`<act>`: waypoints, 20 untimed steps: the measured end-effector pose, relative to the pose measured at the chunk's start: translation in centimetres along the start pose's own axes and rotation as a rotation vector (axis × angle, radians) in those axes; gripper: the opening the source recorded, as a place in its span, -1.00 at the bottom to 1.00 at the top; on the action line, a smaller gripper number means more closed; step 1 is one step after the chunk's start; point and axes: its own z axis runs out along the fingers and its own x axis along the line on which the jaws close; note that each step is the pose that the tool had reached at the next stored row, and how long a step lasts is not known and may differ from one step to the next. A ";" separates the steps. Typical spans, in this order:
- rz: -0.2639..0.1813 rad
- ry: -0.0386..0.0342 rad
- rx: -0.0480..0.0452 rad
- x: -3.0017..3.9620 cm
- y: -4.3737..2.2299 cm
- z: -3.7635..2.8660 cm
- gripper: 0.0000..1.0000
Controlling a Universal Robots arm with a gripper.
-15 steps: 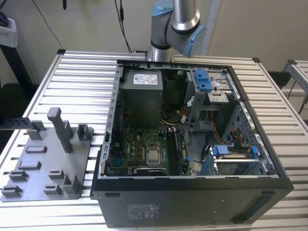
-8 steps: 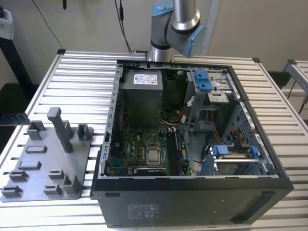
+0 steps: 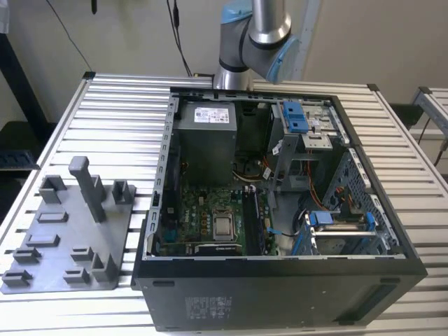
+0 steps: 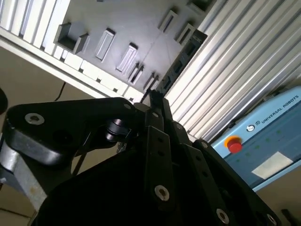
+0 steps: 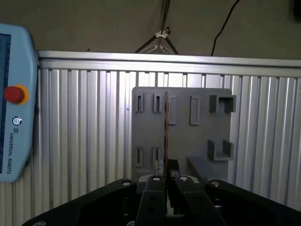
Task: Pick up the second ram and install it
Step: 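Pick up the second ram and move it above second insertion slot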
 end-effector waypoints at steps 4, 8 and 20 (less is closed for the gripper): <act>0.000 0.0000 0.0005 -0.05 0.04 -1.49 -0.73; 0.000 0.0001 0.0005 -0.10 0.08 -3.29 -0.73; 0.000 0.0002 0.0001 -0.14 -0.06 -4.65 -0.73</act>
